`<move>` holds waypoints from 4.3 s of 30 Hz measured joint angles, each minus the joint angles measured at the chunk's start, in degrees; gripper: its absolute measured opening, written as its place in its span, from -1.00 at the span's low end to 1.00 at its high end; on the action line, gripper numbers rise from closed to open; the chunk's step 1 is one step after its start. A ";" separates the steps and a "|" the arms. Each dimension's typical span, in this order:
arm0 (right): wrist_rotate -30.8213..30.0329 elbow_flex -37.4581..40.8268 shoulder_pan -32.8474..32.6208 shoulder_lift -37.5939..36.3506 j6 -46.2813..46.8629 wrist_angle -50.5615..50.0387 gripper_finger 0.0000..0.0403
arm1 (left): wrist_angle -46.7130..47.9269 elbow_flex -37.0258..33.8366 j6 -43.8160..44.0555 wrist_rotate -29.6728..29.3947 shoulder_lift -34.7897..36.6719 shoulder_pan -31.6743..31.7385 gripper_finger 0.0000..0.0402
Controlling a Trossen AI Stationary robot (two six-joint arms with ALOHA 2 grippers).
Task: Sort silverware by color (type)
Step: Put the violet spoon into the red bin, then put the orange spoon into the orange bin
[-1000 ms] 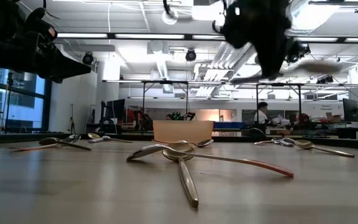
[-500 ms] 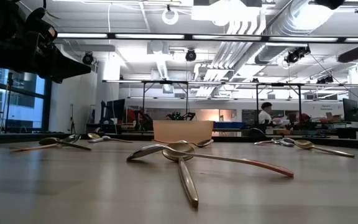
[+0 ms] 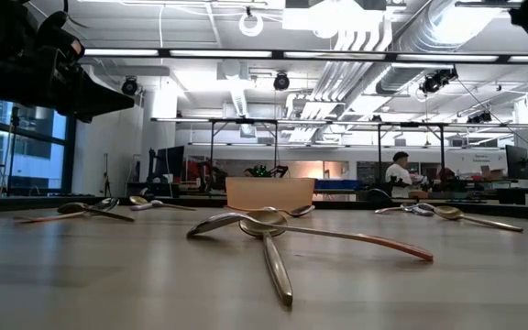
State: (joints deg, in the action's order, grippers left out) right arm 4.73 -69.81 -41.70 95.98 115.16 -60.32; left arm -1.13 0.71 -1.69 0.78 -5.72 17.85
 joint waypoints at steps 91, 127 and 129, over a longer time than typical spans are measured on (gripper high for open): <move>-22.57 2.17 72.60 2.33 -127.37 -2.43 -0.82 | 0.00 0.00 0.00 0.02 0.00 0.02 -1.00; -16.30 2.21 89.88 9.14 -159.32 10.24 -0.41 | 0.00 0.00 0.00 0.02 0.00 0.00 -1.00; -15.62 2.21 90.01 9.14 -160.15 10.28 -0.41 | 0.00 0.00 0.01 0.02 -0.02 0.02 -1.00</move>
State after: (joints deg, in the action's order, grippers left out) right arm -10.89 -67.59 48.31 105.12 -44.98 -50.04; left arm -1.13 0.71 -1.68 0.80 -5.74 17.86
